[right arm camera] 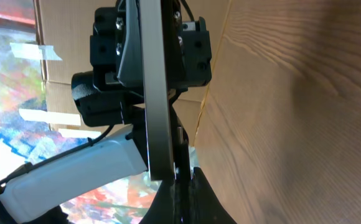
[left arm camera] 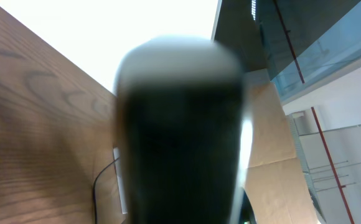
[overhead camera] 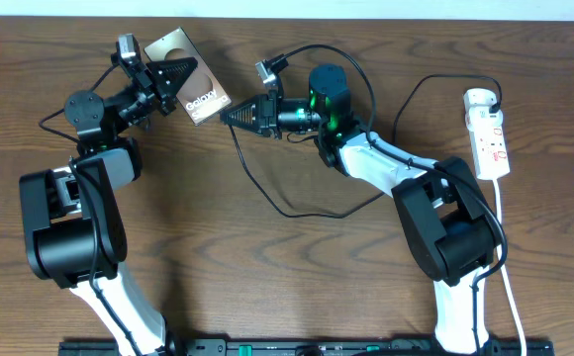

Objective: Plug charger to phone and switch on socket

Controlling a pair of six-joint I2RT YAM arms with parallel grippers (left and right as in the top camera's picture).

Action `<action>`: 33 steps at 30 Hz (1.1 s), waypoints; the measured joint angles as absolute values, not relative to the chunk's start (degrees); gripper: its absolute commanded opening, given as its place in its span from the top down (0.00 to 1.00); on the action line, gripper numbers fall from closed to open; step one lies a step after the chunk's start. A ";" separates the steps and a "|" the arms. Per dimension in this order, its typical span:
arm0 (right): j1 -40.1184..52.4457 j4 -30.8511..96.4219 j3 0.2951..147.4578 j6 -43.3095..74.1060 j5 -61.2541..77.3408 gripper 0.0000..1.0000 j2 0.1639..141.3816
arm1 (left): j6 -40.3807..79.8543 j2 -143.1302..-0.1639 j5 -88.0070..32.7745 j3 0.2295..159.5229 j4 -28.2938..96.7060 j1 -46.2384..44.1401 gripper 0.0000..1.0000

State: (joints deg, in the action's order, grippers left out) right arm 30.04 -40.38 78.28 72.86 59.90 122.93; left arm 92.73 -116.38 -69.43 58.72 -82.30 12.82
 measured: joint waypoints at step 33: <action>30.65 -40.36 78.28 72.86 64.95 0.99 122.93 | 89.62 -116.38 -65.89 58.59 -77.91 12.80 0.93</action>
State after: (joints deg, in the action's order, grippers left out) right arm 30.65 -40.36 78.28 72.86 64.95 122.93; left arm 89.62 -116.38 -65.89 58.59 -77.91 12.80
